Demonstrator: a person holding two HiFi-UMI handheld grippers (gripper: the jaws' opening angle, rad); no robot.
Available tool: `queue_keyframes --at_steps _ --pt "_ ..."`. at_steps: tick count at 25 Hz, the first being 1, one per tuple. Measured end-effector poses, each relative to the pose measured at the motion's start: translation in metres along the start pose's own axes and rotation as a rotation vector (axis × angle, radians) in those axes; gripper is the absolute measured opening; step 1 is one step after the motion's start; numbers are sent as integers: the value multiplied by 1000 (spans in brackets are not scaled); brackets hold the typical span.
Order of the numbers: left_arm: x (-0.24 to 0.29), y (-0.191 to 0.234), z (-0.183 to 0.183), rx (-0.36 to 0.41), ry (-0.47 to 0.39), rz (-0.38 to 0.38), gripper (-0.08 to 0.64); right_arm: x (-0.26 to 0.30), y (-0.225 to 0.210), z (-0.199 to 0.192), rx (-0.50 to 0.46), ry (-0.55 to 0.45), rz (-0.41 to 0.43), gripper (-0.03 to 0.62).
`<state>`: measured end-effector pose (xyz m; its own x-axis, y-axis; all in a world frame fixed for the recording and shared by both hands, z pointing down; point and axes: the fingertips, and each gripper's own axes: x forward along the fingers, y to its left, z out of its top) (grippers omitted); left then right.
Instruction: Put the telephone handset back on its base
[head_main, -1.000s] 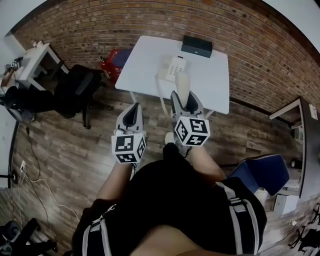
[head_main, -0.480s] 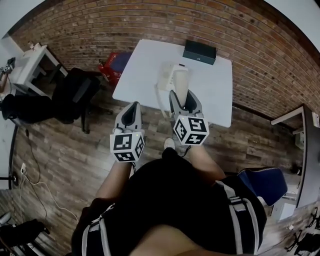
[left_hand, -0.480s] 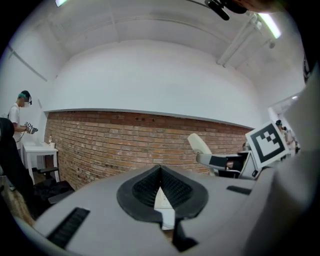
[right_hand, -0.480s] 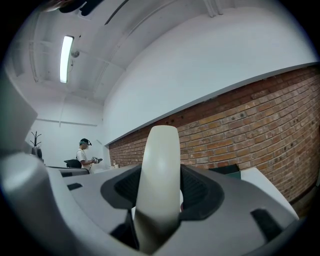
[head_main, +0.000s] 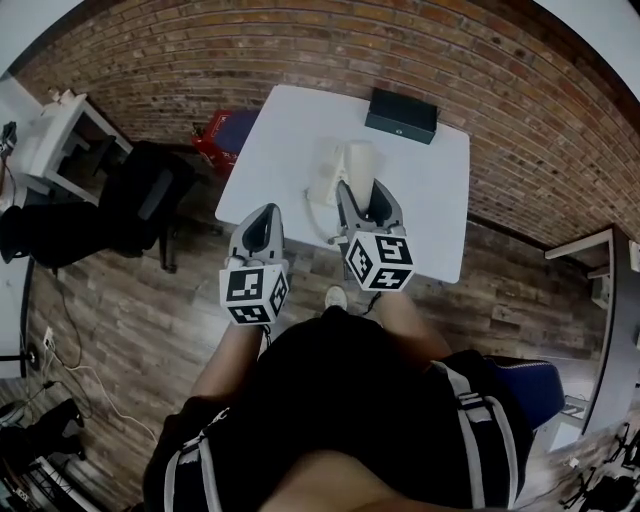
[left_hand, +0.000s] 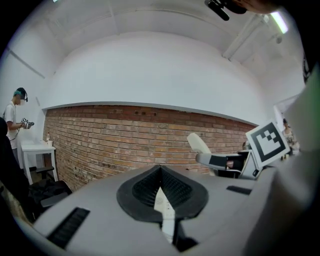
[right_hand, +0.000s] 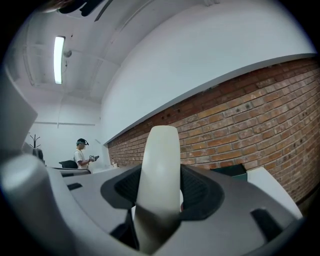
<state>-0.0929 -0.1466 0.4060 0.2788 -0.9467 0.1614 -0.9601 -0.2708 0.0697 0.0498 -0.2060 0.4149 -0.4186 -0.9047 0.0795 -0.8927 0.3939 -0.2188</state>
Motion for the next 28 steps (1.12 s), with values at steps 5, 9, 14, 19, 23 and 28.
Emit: queue_keyframes --at_steps 5,9,14,19,23,28 --pt "45 -2 4 8 17 10 -3 35 -24 3 13 15 27 204" --pt "80 -3 5 26 36 15 -3 60 -44 3 27 25 39 204" --pt "115 -10 6 34 53 22 -3 79 -71 1 44 44 46 204" --pt "140 -14 0 41 77 2 -3 94 -91 -5 77 64 23 204" --pt "152 -14 -5 34 83 -23 -3 101 -97 -15 110 90 9 204" --pt "164 1 -2 46 80 -69 -3 113 -94 -21 130 96 -48 204"
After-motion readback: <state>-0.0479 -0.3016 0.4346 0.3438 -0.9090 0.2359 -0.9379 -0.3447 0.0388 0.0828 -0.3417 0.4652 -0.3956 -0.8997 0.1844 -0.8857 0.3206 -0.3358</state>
